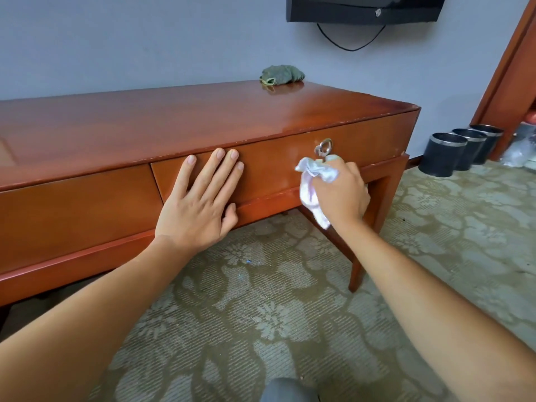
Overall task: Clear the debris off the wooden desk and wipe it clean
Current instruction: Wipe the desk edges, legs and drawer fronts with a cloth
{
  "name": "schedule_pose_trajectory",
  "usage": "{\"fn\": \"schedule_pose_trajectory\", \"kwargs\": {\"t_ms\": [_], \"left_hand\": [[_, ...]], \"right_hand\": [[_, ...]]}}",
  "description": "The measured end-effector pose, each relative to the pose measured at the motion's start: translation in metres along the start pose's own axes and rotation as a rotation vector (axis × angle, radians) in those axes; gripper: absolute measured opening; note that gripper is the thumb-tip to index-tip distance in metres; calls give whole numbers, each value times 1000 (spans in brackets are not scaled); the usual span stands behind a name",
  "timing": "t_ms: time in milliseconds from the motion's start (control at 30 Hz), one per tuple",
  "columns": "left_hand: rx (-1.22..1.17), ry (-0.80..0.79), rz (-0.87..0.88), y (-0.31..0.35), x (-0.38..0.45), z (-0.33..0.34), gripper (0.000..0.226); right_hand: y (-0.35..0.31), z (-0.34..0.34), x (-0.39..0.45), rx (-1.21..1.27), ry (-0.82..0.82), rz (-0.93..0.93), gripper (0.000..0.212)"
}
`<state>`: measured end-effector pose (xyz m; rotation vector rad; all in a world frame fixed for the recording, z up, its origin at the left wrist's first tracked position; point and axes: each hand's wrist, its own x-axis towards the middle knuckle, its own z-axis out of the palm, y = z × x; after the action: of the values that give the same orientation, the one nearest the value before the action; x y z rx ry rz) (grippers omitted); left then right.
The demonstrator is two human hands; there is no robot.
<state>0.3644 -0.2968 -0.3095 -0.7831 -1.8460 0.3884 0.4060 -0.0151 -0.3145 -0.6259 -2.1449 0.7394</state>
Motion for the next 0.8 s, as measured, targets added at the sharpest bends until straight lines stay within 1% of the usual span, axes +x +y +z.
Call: {"fn": "schedule_pose_trajectory", "kwargs": {"t_ms": [33, 67, 100, 167, 233, 267, 300, 367, 400, 433, 500, 567, 633, 667, 700, 767, 800], "left_hand": [[-1, 6, -2, 0, 0, 0, 73], [-4, 12, -5, 0, 0, 1, 73], [-7, 14, -7, 1, 0, 1, 73], [-12, 6, -8, 1, 0, 0, 73], [-14, -5, -4, 0, 0, 0, 73], [-18, -6, -4, 0, 0, 0, 74], [-22, -5, -5, 0, 0, 0, 73], [-29, -5, -6, 0, 0, 0, 73], [-33, -4, -6, 0, 0, 0, 73], [-36, -2, -6, 0, 0, 1, 73], [-37, 7, -8, 1, 0, 1, 73], [-38, 8, -7, 1, 0, 0, 73], [-44, 7, 0, 0, 0, 0, 73], [-50, 13, 1, 0, -1, -1, 73], [-59, 21, 1, -1, -1, -1, 73], [-75, 37, -2, 0, -2, 0, 72], [-79, 44, 0, 0, -3, -1, 72]], "right_hand": [[1, 1, -2, -35, 29, 52, 34], [-1, 5, -10, -42, 35, 50, 33], [-4, 8, -20, -32, 18, 9, 31], [-8, 10, -31, -4, -56, -131, 27], [-7, 1, -22, -86, -126, -223, 31], [-5, -5, -11, -148, -149, -220, 36], [-2, -11, 0, -190, -157, -161, 39], [2, -16, 10, -157, -150, 28, 31], [-1, -14, 5, -149, -120, 84, 28], [-7, -8, -4, -159, -84, 81, 29], [-21, 1, -29, -128, -77, -6, 30], [-32, 1, -46, -98, -187, -153, 31], [-42, -9, -46, -144, -272, -273, 30], [-46, -16, -41, -130, -243, -274, 25], [-50, -22, -35, -75, -170, -230, 21], [-61, -29, -21, 78, 37, -122, 22], [-68, -25, -17, 129, 94, -96, 24]]}}
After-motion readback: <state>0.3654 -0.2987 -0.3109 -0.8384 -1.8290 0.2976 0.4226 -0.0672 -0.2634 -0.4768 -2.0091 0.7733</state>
